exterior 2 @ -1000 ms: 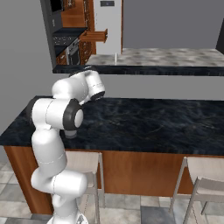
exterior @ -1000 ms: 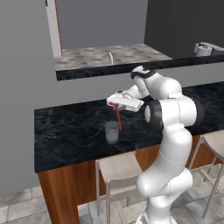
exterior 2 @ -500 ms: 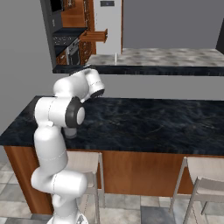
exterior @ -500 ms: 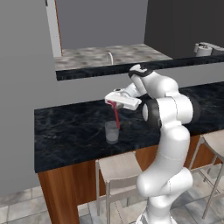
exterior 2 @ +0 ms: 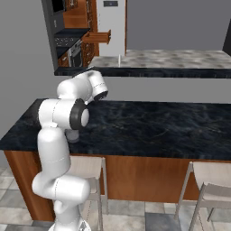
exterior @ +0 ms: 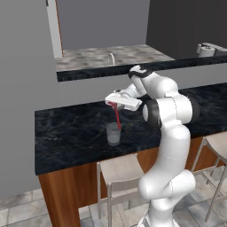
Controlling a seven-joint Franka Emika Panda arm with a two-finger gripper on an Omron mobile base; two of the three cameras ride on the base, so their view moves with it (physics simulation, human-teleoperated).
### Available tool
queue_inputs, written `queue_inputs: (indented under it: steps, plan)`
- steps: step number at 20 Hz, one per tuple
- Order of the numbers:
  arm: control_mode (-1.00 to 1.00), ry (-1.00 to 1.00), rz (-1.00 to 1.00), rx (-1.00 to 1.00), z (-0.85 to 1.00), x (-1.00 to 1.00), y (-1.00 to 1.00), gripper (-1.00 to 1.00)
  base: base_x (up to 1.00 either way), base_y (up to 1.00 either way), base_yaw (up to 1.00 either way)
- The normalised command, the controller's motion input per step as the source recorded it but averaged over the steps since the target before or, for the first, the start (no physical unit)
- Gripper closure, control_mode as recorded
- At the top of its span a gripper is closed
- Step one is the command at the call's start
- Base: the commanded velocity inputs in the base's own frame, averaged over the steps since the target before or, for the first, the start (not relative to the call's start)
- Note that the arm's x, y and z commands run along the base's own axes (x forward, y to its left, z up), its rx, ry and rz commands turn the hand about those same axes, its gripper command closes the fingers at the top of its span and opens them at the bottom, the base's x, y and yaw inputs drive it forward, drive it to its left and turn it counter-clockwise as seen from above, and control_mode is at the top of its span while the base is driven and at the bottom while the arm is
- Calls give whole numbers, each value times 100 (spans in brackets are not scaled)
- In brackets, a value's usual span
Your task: Take a straw from the drawer in front and place it inside the glass cup on the dining counter.
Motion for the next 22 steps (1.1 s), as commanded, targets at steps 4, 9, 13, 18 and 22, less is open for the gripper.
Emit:
queue_inputs:
  steps: [4,9,13,18,22]
  plan:
    - [-100,0,2,0,-19,3,0,100,0,0,0]
    - [-100,0,3,0,-22,8,0,100,0,0,0]
    - [-100,0,3,0,-13,20,0,100,0,0,0]
    - [-100,0,3,1,-3,23,0,100,0,0,0]
    - [-100,0,3,2,0,26,2,100,0,0,0]
